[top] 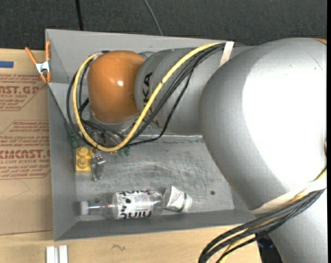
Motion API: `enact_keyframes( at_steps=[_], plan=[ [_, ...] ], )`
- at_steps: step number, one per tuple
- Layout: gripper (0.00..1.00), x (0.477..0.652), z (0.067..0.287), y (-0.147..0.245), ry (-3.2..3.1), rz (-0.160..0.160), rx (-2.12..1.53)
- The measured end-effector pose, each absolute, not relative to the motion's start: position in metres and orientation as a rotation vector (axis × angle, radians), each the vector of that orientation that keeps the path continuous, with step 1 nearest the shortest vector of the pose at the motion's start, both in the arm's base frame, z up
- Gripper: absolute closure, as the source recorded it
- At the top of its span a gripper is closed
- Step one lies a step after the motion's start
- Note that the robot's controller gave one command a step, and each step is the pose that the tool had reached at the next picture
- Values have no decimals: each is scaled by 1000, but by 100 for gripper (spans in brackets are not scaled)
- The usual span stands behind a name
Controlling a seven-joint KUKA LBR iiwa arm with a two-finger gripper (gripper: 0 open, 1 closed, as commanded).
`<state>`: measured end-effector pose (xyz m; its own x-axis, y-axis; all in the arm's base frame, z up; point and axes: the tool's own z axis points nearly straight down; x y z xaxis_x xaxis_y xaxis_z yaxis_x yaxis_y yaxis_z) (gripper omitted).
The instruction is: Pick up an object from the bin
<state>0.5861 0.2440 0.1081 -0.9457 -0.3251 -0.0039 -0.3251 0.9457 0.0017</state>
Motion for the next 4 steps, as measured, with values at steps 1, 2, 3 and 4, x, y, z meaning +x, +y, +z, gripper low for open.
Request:
enact_keyframes(
  at_steps=[1,2,3,4],
  plan=[
    [0,590,77,242,3034,16,-727],
    [100,590,81,244,3105,34,-343],
    [100,590,81,244,3105,34,-343],
    [100,589,83,244,3108,30,-344]
  ],
)
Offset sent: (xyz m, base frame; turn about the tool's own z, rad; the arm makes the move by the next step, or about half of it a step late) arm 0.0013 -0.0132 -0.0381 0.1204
